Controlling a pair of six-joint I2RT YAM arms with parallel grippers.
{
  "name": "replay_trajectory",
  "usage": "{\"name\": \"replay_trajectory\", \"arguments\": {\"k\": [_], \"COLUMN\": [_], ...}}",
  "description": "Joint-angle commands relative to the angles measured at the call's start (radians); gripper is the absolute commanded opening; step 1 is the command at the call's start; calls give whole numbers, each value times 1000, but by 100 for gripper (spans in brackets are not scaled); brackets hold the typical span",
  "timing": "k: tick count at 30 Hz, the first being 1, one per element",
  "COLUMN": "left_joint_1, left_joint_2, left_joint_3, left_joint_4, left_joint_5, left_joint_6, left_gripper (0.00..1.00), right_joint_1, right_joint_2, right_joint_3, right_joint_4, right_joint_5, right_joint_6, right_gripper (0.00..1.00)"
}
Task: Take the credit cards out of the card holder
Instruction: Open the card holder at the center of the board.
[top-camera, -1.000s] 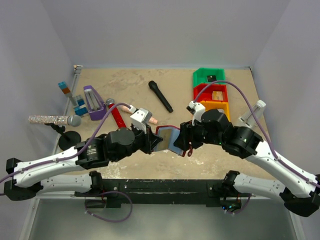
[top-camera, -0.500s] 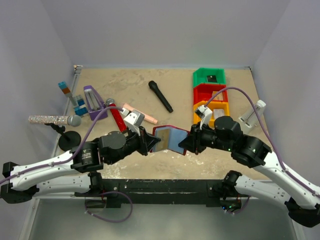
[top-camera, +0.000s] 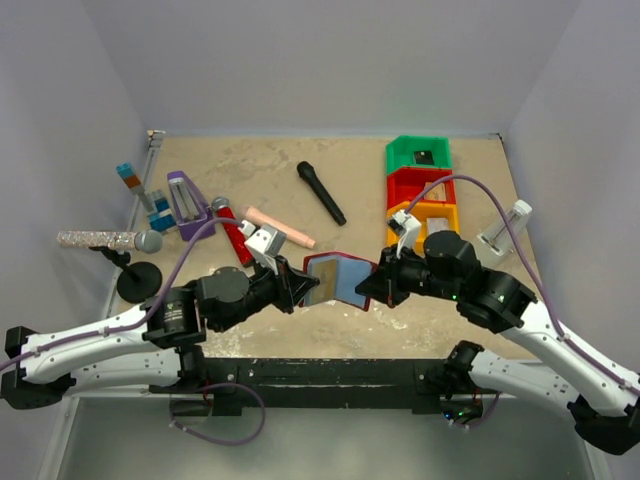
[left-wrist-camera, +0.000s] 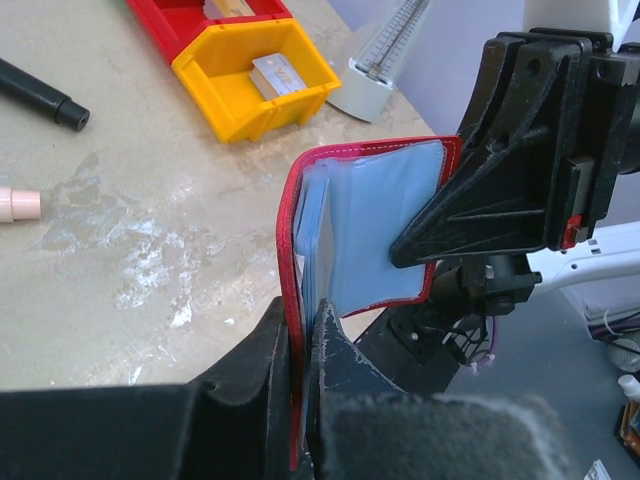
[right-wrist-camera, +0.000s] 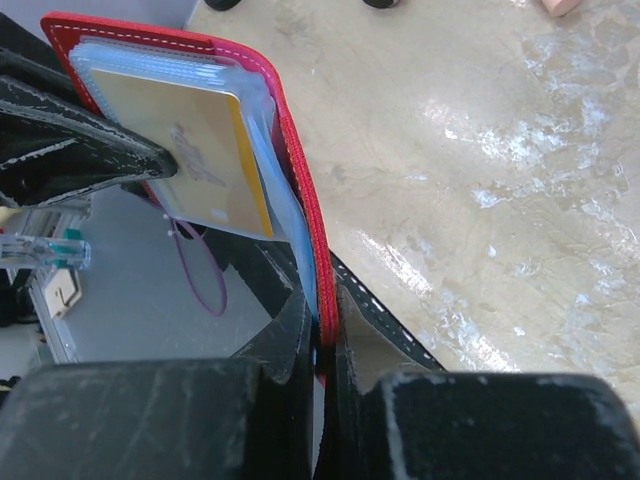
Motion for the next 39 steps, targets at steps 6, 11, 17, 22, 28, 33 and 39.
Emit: {"name": "replay_trajectory", "arguments": {"k": [6,11,17,22,28,33,39], "left_joint_1": [6,18,86,166,236,294,359], "left_joint_2": [85,161,234,245,233,276,334], "left_joint_3": [64,75,-6,-137,-284,-362,-436], "left_joint_4": [-151,-192,-59,182,393,472,556], "left_joint_5": [-115,-131,-30,98,199,283,382], "left_joint_6": [-87,-138,-176,-184,-163,-176,-198], "left_gripper": [0,0,0,0,0,0,0], "right_joint_1": [-14,-14,-14,-14,-14,-15,-21], "right_joint_2": [-4,-35,-91,-98,-23,109,227], "right_joint_3": [6,6,-89,-172,-222,-232,-270], "right_joint_4": [-68,-130,-49,51,189,304,445], "right_joint_5": [102,170,207,146,63,-17,-77], "right_joint_6": [-27,-61,-82,-90,-70,-47,-24], "right_gripper": [64,69,70,65,48,30,29]}}
